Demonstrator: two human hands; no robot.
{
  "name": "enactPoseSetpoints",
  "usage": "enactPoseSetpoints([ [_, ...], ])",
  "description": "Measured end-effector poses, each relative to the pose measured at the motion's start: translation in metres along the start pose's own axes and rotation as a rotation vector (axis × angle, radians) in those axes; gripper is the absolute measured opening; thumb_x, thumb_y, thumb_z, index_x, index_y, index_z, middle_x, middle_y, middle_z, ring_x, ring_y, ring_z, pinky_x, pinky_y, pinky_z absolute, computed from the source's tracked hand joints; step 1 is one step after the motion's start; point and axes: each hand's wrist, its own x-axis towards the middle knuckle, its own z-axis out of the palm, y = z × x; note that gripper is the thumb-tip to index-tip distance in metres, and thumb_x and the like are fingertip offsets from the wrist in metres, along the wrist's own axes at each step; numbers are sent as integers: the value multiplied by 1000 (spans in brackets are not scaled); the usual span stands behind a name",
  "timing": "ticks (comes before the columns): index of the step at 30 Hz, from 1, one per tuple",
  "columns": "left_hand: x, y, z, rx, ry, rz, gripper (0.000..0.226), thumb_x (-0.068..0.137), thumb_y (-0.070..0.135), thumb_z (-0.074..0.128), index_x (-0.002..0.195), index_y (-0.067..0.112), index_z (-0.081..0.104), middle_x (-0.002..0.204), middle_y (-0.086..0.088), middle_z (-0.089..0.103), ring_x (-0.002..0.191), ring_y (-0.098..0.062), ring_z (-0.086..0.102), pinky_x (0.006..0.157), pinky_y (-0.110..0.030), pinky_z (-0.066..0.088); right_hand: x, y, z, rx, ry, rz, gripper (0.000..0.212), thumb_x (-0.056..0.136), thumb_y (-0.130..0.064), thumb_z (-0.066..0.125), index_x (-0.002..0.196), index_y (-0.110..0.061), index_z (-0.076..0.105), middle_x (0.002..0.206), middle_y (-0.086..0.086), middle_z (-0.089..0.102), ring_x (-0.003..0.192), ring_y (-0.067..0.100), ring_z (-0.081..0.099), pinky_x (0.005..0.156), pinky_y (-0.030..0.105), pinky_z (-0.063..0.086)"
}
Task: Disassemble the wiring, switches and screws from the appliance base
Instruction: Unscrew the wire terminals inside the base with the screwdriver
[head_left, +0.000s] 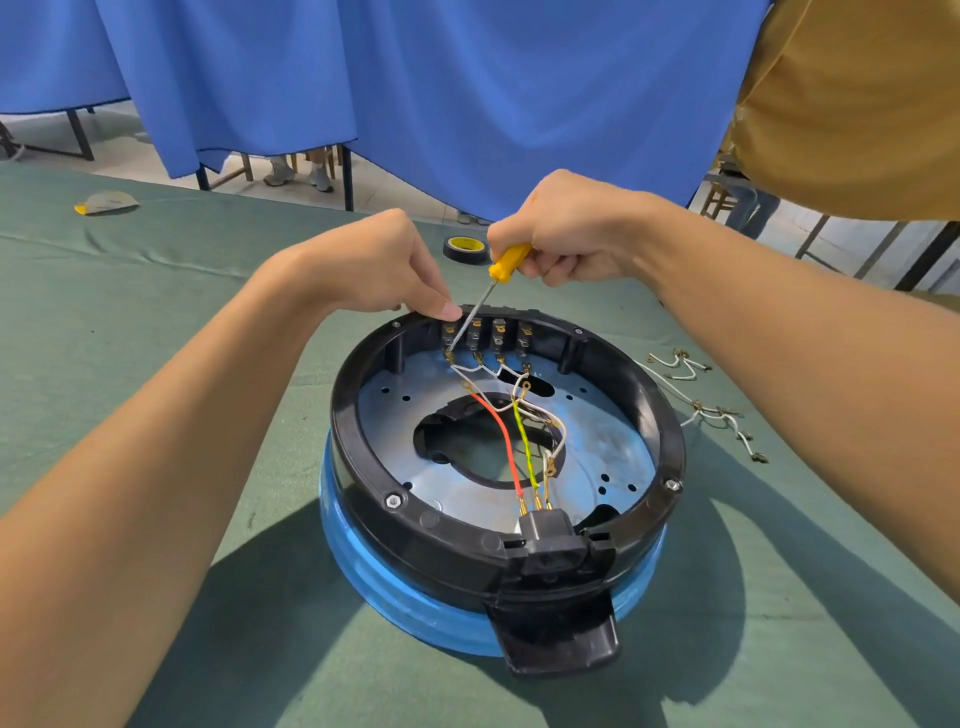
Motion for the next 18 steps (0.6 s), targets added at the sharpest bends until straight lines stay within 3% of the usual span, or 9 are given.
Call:
enactPoseSetpoints([
  [4,1,-2,1,-13,-1,1,17,76,38,79,85,24,80,80,5,74,76,-11,64,69,-23,50,-22,13,5,-79,106,-237,26,77,-12,65,54,-2,60,48,9,55,46,18,35,42,23,27],
  [7,2,-2,2,-22,-1,8,14,76,36,80,83,24,80,79,3,74,79,-13,65,74,-28,52,-43,31,11,-128,223,-368,24,80,-17,69,56,-13,68,46,-1,60,40,5,43,42,14,34],
  [10,1,-2,2,-11,-10,15,13,76,36,79,82,25,80,80,0,74,79,-14,65,76,-30,53,-58,47,18,-156,274,-394,25,81,-22,72,57,-19,69,49,-3,63,44,2,50,47,11,38],
  [13,0,-1,1,-2,-13,11,14,78,36,78,84,23,80,82,2,74,81,-13,66,76,-30,53,-63,55,21,-110,315,-364,23,83,-23,72,61,-18,71,55,1,66,48,5,54,51,16,42],
  [16,0,1,1,14,-19,18,14,80,35,77,86,22,79,82,8,73,81,-10,65,72,-27,48,-71,57,16,54,304,-346,13,81,-24,77,72,-15,73,62,5,69,54,11,61,50,20,44],
  [18,0,3,1,38,-26,24,11,81,34,76,86,24,78,82,11,72,81,-6,63,74,-27,45,-80,55,8,202,314,-359,18,72,-25,85,77,-15,71,67,12,69,55,16,60,48,20,44],
])
